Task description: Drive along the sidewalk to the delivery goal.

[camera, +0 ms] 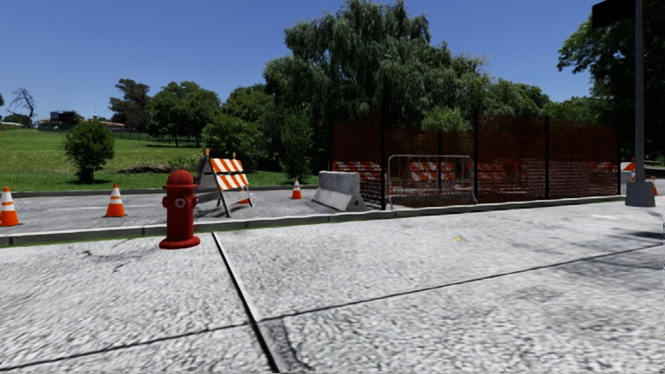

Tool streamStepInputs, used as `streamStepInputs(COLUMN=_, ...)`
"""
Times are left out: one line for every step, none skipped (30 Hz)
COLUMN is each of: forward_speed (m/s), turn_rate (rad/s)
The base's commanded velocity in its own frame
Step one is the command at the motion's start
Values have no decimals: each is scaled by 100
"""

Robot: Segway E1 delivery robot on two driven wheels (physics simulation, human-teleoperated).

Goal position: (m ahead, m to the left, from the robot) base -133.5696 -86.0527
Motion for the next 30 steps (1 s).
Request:
streamStepInputs(forward_speed=200, turn_rate=0)
streamStepInputs(forward_speed=200, turn_rate=-27)
streamStepInputs(forward_speed=200, turn_rate=-43)
streamStepInputs(forward_speed=200, turn_rate=-65)
streamStepInputs(forward_speed=200, turn_rate=-89)
streamStepInputs(forward_speed=200, turn_rate=-120)
streamStepInputs(forward_speed=200, turn_rate=-120)
streamStepInputs(forward_speed=200, turn_rate=-120)
streamStepInputs(forward_speed=200, turn_rate=-120)
streamStepInputs(forward_speed=200, turn_rate=-120)
streamStepInputs(forward_speed=200, turn_rate=-120)
streamStepInputs(forward_speed=200, turn_rate=-120)
streamStepInputs(forward_speed=200, turn_rate=-120)
streamStepInputs(forward_speed=200, turn_rate=-120)
streamStepInputs(forward_speed=200, turn_rate=-120)
streamStepInputs(forward_speed=200, turn_rate=-120)
streamStepInputs(forward_speed=200, turn_rate=-120)
streamStepInputs(forward_speed=200, turn_rate=-115)
streamStepInputs(forward_speed=200, turn_rate=-9)
streamStepInputs(forward_speed=200, turn_rate=-1)
streamStepInputs(forward_speed=200, turn_rate=0)
streamStepInputs(forward_speed=200, turn_rate=0)
streamStepInputs(forward_speed=200, turn_rate=0)
streamStepInputs(forward_speed=200, turn_rate=0)
streamStepInputs(forward_speed=200, turn_rate=0)
streamStepInputs(forward_speed=200, turn_rate=0)
streamStepInputs(forward_speed=200, turn_rate=0)
streamStepInputs(forward_speed=200, turn_rate=0)
streamStepInputs(forward_speed=200, turn_rate=0)
streamStepInputs(forward_speed=200, turn_rate=0)
